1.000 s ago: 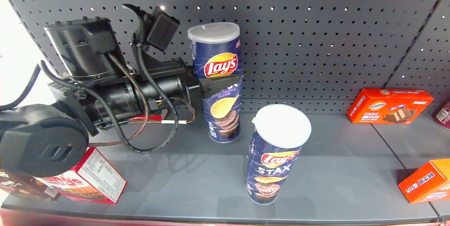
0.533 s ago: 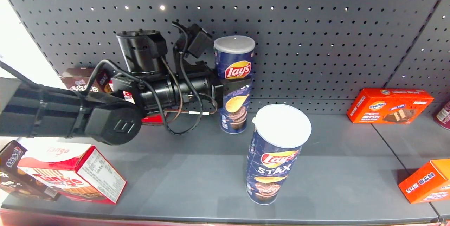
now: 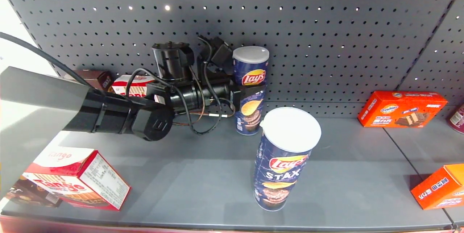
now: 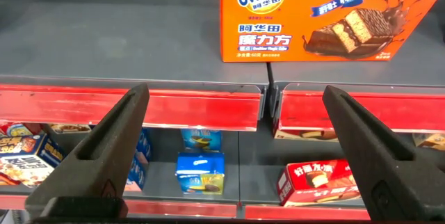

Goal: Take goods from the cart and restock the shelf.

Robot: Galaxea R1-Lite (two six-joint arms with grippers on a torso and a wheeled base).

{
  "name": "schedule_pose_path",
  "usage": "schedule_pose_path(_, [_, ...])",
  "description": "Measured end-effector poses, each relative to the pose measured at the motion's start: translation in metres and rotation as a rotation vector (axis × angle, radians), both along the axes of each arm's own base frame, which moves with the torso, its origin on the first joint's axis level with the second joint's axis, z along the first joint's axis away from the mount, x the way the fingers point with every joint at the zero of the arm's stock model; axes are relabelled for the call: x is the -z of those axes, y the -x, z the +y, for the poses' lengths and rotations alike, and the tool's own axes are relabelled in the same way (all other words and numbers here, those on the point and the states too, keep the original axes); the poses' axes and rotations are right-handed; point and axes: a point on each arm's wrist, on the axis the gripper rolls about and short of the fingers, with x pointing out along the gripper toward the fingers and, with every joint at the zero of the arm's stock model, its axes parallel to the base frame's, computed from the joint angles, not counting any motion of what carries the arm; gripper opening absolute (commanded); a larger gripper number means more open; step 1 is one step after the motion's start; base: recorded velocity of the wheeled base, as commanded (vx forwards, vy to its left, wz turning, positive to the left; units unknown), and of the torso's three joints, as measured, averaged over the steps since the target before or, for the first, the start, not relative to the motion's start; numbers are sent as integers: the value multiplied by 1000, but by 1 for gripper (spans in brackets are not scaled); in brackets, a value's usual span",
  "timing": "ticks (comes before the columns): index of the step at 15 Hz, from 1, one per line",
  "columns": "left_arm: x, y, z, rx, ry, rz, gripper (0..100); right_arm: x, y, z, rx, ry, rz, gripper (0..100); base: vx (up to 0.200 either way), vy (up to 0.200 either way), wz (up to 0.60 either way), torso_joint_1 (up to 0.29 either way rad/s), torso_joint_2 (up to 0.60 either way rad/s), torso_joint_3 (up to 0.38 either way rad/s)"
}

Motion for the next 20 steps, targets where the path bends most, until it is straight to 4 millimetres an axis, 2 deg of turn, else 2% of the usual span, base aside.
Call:
schedule_pose_path(10, [16, -8, -16, 25, -19, -14, 0, 0, 0, 0, 0, 0, 0, 100, 0, 0, 0, 0, 0, 0])
schedule_pose_path(11, [18, -8, -17, 27, -25, -22, 100, 0, 0, 0, 0, 0, 0, 100, 0, 0, 0, 0, 0, 0])
schedule_pose_path(17, [19, -6, -16, 23, -22, -52, 100, 0, 0, 0, 0, 0, 0, 100, 0, 0, 0, 0, 0, 0])
schedule_pose_path(20, [11, 5, -8, 15, -23, -51, 100, 0, 0, 0, 0, 0, 0, 100, 0, 0, 0, 0, 0, 0])
